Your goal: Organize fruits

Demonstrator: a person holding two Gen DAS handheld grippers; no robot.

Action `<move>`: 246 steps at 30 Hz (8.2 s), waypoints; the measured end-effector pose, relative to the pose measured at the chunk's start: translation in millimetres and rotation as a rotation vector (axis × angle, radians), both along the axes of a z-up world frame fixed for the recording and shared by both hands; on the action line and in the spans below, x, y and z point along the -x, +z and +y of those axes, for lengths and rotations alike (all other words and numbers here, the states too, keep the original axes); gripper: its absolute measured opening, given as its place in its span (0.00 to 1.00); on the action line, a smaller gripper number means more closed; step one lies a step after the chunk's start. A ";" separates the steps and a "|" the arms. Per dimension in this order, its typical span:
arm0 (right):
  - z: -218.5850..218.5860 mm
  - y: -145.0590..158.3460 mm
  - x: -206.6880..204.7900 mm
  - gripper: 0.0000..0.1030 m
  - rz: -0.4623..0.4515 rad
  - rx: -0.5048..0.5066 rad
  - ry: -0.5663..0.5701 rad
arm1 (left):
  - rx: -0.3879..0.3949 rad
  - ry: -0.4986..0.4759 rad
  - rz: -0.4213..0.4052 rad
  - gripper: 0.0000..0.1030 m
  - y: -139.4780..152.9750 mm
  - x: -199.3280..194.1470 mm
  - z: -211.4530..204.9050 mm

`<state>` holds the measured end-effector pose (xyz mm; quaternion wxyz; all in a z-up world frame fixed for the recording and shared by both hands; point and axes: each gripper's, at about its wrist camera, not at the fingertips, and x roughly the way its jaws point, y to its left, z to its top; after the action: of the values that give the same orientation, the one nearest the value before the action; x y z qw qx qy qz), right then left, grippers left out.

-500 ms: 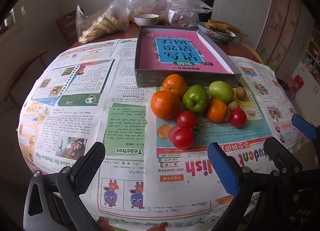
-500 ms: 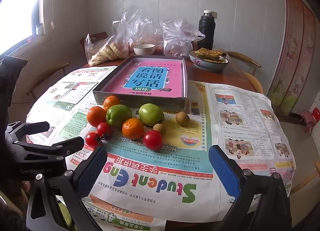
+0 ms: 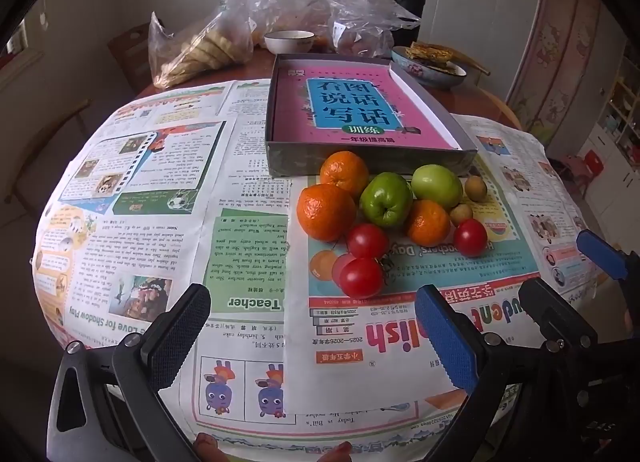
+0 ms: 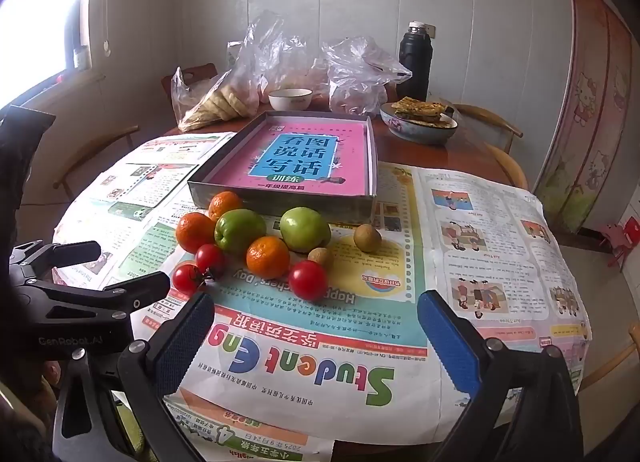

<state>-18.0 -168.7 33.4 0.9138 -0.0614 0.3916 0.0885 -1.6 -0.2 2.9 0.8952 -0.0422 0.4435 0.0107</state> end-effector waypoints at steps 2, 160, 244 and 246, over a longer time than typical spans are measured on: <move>4.1 -1.9 0.0 0.99 -0.001 0.005 0.000 | 0.002 -0.003 0.000 0.99 -0.1 0.1 -0.4; 8.8 -43.1 -179.0 0.31 0.134 -0.039 0.162 | 0.046 -0.122 0.040 0.30 -3.2 -172.5 -2.0; -3.8 -5.9 -144.9 0.61 0.056 -0.077 0.093 | 0.019 -0.091 -0.025 0.69 25.9 -122.0 20.1; -6.0 -4.0 -141.6 0.61 0.052 -0.077 0.089 | 0.014 -0.087 -0.024 0.69 26.1 -118.3 22.7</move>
<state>123.5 -174.6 29.4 0.9002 -0.0410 0.4084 0.1457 116.8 22.5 29.0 0.8997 -0.0293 0.4343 -0.0317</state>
